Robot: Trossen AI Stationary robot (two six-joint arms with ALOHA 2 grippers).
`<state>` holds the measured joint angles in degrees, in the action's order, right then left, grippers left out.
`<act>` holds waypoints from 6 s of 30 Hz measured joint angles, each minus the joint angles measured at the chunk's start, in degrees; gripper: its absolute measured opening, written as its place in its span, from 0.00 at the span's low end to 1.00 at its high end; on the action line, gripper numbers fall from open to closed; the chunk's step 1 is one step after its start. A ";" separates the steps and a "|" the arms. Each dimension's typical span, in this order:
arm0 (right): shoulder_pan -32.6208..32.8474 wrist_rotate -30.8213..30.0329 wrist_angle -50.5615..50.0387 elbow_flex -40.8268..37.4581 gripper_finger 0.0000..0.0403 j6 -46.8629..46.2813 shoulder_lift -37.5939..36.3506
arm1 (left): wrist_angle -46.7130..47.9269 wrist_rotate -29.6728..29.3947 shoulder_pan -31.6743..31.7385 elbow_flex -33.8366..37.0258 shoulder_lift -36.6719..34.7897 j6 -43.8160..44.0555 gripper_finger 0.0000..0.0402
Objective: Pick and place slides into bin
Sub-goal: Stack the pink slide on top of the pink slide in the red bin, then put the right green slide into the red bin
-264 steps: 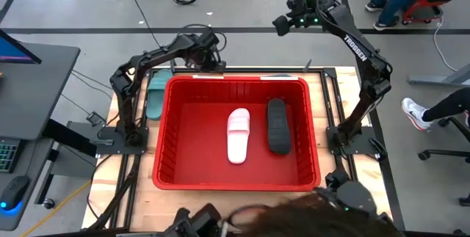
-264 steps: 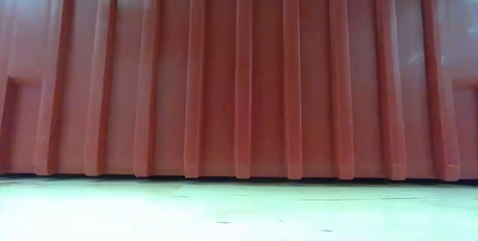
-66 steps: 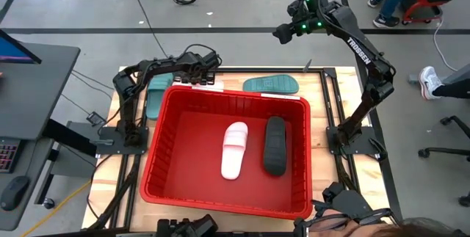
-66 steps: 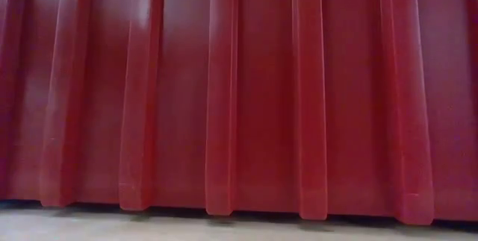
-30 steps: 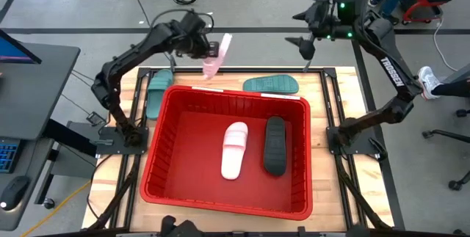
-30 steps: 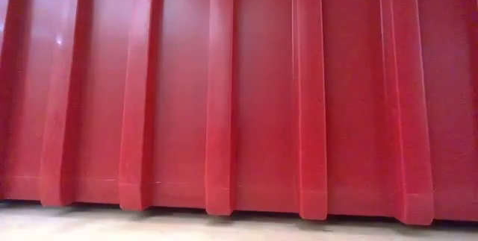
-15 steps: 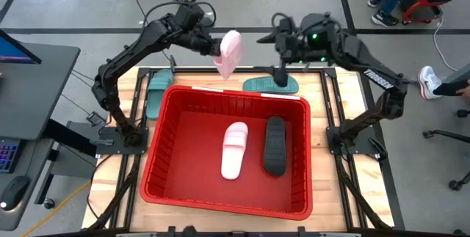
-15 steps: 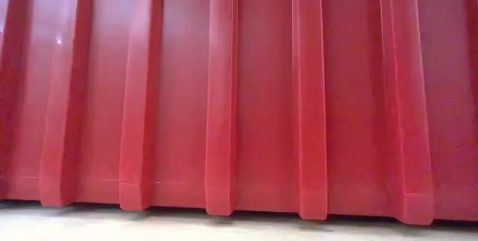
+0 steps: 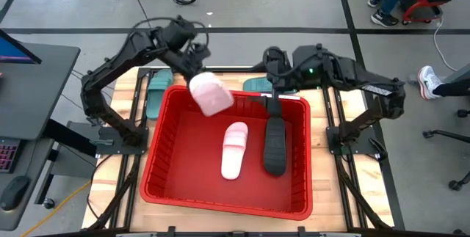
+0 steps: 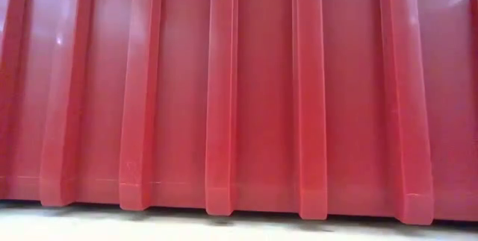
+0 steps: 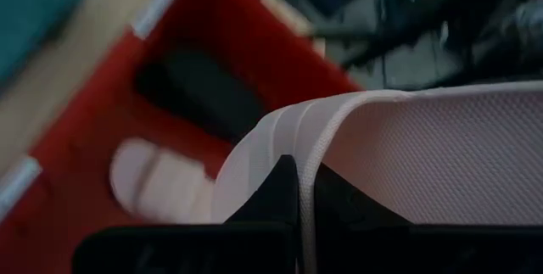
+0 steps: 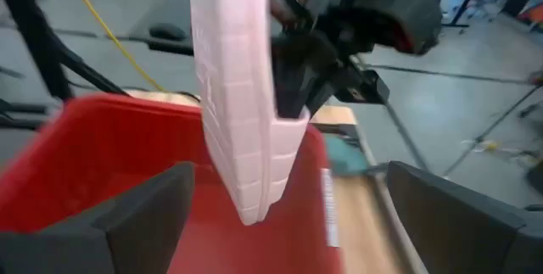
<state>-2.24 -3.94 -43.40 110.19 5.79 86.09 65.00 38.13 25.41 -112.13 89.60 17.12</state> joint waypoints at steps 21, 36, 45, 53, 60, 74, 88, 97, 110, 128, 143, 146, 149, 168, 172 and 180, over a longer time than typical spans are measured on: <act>15.15 -6.05 9.32 -0.03 0.91 -19.82 10.88 | -32.15 2.61 -15.73 27.40 -0.43 8.18 0.04; 14.96 -5.00 9.37 0.01 0.20 -29.91 10.79 | -32.61 -3.96 -15.71 27.51 -0.37 10.05 0.15; 14.63 -5.13 9.76 0.04 0.17 -40.95 11.03 | -30.90 -6.49 -12.52 27.51 -5.06 11.05 0.34; 14.84 -6.39 5.02 -0.04 0.17 -56.01 10.99 | -22.65 -10.20 -10.45 27.42 -13.00 5.05 0.61; 13.15 -6.65 -2.33 -0.73 0.16 -70.55 12.79 | -16.46 -23.14 -11.34 27.40 -20.83 0.32 0.68; 10.64 -5.63 30.88 -31.26 0.16 -89.43 11.23 | -8.97 -39.24 -21.19 27.44 -22.95 1.78 0.63; 5.75 -5.86 40.63 -44.27 0.16 -94.23 11.18 | -8.32 -40.95 -23.48 27.44 -22.17 5.24 0.61; 3.24 -4.49 41.55 -46.56 0.16 -93.83 11.43 | -7.43 -41.03 -23.46 27.49 -19.47 4.83 0.62; 1.47 -6.24 38.00 -46.62 0.27 -84.66 12.50 | -7.68 -41.45 -23.48 27.51 -17.19 5.78 0.66; 1.12 -7.30 30.44 -45.15 0.85 -57.16 12.45 | -7.33 -43.45 -23.45 27.49 -17.20 6.30 0.67; 0.85 -6.35 5.83 -29.89 0.94 -41.87 12.27 | -7.32 -44.50 -23.45 27.49 -17.20 6.32 0.67; 2.43 -5.99 4.13 -27.52 0.94 -35.00 12.26 | -7.31 -44.50 -23.45 27.49 -17.20 6.26 0.67; 5.47 -4.97 5.52 -27.27 0.94 -25.18 12.19 | -7.31 -45.01 -23.45 27.49 -17.20 6.22 0.65; 7.47 -7.86 20.93 -42.43 0.93 -13.35 12.61 | -8.16 -45.83 -23.35 27.49 -17.24 2.20 0.60; 7.39 -8.20 21.42 -40.92 0.93 -13.43 12.55 | -8.31 -45.81 -23.35 27.49 -17.25 3.45 0.59; 7.54 -7.96 14.62 -30.46 0.93 -17.68 10.90 | -8.59 -45.81 -23.35 27.49 -17.25 4.31 0.58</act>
<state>5.29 -11.90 -28.78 79.73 -11.89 96.99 56.41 -7.68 2.07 -84.64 72.35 21.43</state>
